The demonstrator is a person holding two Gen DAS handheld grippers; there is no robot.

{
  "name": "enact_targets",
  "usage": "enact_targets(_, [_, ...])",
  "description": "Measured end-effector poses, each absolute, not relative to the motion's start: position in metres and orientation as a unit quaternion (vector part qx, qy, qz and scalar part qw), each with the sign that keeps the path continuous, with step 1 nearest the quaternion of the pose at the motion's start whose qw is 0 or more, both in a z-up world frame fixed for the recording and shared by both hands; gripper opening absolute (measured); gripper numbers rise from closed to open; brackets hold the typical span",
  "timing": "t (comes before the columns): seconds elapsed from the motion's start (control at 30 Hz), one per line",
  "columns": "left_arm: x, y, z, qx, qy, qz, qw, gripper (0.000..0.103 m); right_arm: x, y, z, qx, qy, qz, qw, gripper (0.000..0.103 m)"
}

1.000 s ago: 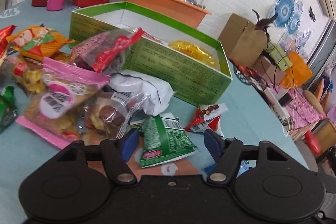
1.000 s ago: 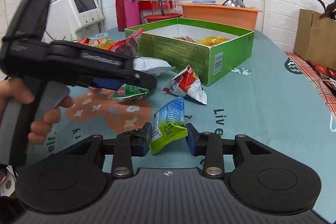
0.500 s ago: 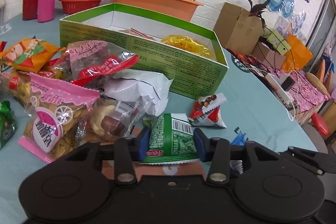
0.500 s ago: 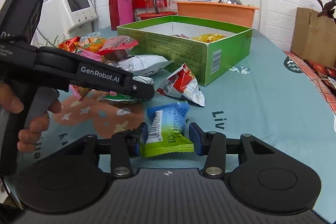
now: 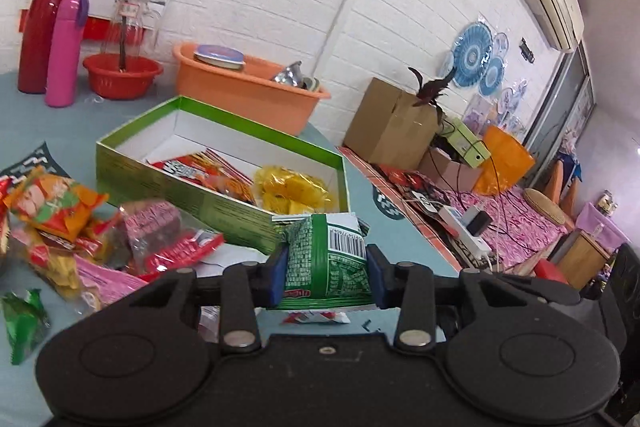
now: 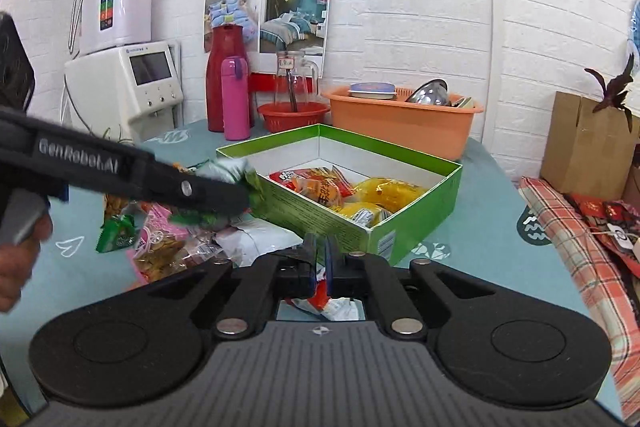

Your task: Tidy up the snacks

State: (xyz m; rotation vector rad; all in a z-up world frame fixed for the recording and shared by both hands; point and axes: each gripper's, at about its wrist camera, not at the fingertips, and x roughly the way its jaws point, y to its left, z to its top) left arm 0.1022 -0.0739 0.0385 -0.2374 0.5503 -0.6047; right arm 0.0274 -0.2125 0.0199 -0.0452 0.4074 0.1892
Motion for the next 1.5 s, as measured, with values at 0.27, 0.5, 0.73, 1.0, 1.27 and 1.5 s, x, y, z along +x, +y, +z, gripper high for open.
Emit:
enact_targets(0.27, [0.109, -0.066, 0.012, -0.143, 0.311, -0.287, 0.895, 0.076, 0.008, -0.219, -0.02, -0.014, 0.294, 0.085, 0.952, 0.084])
enact_targets(0.5, [0.111, -0.07, 0.011, -0.135, 0.319, -0.291, 0.892, 0.076, 0.007, -0.202, -0.039, -0.047, 0.311, 0.091, 0.945, 0.065])
enact_targets(0.73, [0.123, -0.075, 0.044, -0.129, 0.278, -0.307, 0.901, 0.076, 0.023, -0.208, 0.011, -0.049, 0.225, 0.081, 0.97, 0.045])
enact_targets(1.0, [0.166, -0.094, 0.069, -0.128, 0.244, -0.305, 0.912, 0.076, 0.077, -0.211, 0.043, -0.05, 0.154, 0.064, 0.985, 0.045])
enact_targets(1.27, [0.225, -0.111, 0.046, -0.132, 0.266, -0.282, 0.912, 0.076, 0.133, -0.22, 0.026, -0.056, 0.157, 0.035, 0.985, 0.046])
enact_targets(1.5, [0.245, -0.123, 0.01, -0.098, 0.3, -0.276, 0.908, 0.103, 0.161, -0.228, -0.005, -0.056, 0.189, 0.029, 0.98, 0.099])
